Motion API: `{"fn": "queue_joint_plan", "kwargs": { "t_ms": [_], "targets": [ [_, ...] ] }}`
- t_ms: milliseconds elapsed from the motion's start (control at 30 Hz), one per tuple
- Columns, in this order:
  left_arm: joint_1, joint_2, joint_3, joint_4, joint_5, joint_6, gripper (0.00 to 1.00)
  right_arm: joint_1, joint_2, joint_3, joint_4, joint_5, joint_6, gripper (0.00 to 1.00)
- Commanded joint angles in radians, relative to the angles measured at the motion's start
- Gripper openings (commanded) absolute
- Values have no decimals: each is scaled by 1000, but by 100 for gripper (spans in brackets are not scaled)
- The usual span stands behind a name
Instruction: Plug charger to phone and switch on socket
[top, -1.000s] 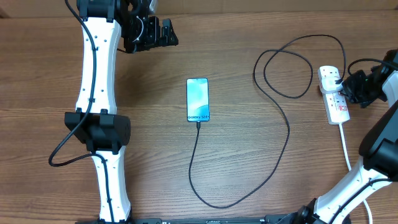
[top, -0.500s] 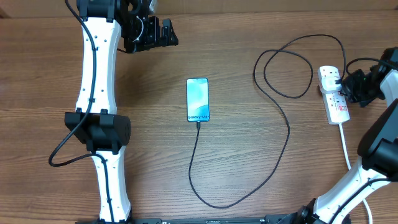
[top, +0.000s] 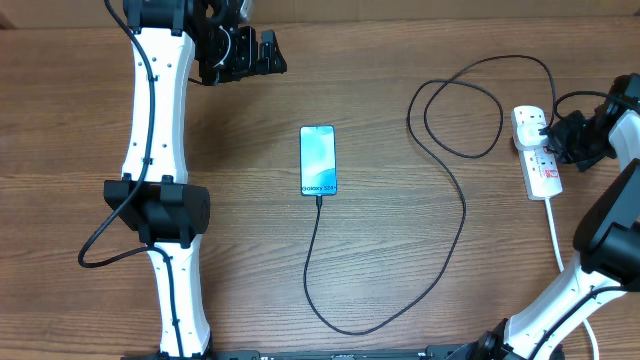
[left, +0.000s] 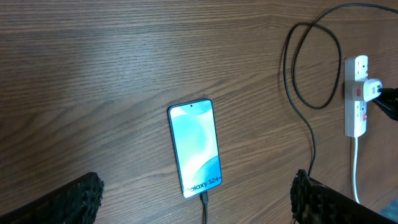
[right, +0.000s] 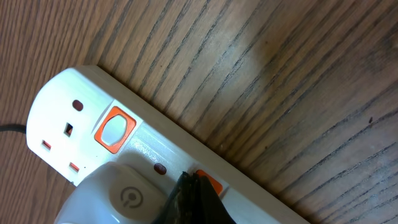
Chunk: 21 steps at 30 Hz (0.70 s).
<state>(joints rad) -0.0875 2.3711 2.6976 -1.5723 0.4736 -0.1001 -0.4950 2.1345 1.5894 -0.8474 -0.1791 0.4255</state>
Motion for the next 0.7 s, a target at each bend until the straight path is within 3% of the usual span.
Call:
{"fn": "queue_joint_plan", "kwargs": {
  "t_ms": [0, 667],
  "targets": [
    [-5, -24, 20, -1, -10, 11, 100, 136, 23, -19, -26, -286, 20, 4],
    [-5, -24, 20, -1, -10, 10, 100, 136, 23, -19, -56, -320, 20, 4]
  ]
}}
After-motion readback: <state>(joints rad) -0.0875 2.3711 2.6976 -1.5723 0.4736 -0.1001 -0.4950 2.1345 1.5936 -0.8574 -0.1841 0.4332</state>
